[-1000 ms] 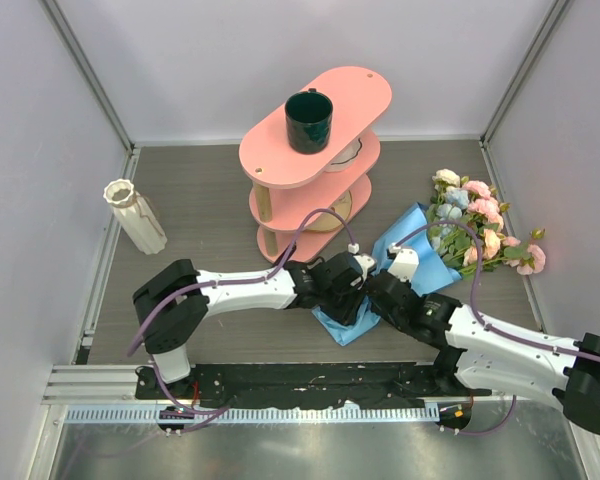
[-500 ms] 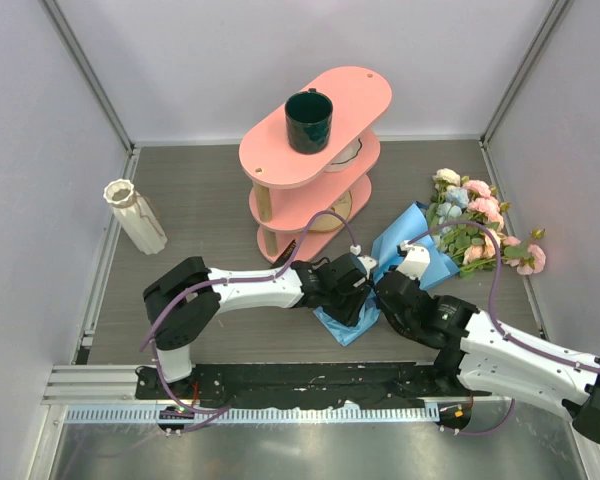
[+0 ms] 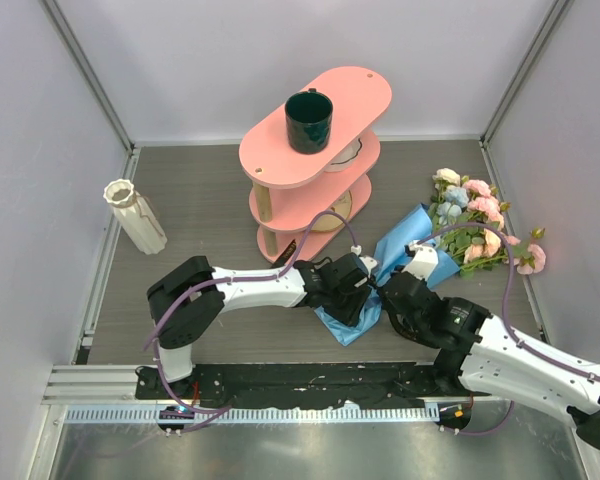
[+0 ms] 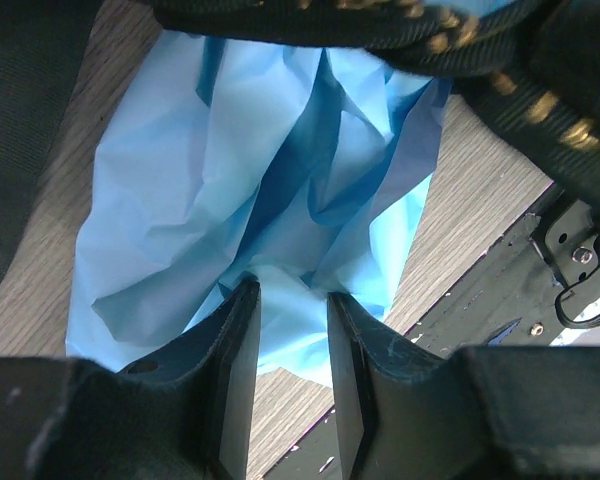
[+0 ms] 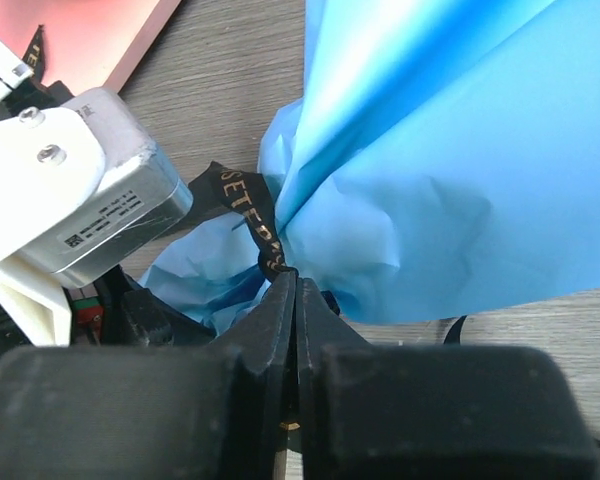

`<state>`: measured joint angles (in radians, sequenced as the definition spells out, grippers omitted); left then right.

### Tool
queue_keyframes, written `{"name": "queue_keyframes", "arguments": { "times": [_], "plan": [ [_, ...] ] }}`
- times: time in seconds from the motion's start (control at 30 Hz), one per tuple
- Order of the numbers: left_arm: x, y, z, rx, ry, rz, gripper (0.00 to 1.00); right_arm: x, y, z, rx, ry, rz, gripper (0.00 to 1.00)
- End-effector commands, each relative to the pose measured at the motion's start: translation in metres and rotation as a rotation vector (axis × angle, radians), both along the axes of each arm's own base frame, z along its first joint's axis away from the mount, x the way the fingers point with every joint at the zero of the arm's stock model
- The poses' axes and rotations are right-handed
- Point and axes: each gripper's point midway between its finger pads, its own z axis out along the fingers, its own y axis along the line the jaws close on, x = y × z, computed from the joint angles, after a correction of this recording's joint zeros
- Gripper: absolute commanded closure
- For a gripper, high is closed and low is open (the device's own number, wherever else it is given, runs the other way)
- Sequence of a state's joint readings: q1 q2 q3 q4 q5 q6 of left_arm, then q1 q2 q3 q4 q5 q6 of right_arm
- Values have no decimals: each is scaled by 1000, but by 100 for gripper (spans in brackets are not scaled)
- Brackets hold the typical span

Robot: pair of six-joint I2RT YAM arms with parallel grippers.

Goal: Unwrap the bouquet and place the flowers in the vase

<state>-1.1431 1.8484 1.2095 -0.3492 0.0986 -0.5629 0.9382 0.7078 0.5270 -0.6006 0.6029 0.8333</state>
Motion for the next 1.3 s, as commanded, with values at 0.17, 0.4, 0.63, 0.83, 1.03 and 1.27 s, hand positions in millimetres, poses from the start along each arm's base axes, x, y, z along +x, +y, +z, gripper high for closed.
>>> {"name": "queue_keyframes", "arguments": {
  "times": [0.17, 0.4, 0.63, 0.83, 1.03, 1.27],
  "plan": [
    [4, 1, 3, 9, -5, 3, 64, -21, 46, -4, 223, 106, 140, 68],
    [4, -1, 7, -5, -1, 2, 64, -17, 28, 14, 210, 43, 90, 64],
    [5, -1, 8, -8, -4, 4, 64, 7, 5, 18, 31, -22, -9, 63],
    [5, -1, 8, -8, -4, 6, 64, 8, 11, -1, -82, 46, 47, 63],
    [4, -2, 6, -11, 7, 5, 64, 8, 17, -10, -96, 71, 68, 61],
    [4, -2, 6, -13, 10, 6, 64, 11, 19, -20, -87, 88, 66, 64]
  ]
}}
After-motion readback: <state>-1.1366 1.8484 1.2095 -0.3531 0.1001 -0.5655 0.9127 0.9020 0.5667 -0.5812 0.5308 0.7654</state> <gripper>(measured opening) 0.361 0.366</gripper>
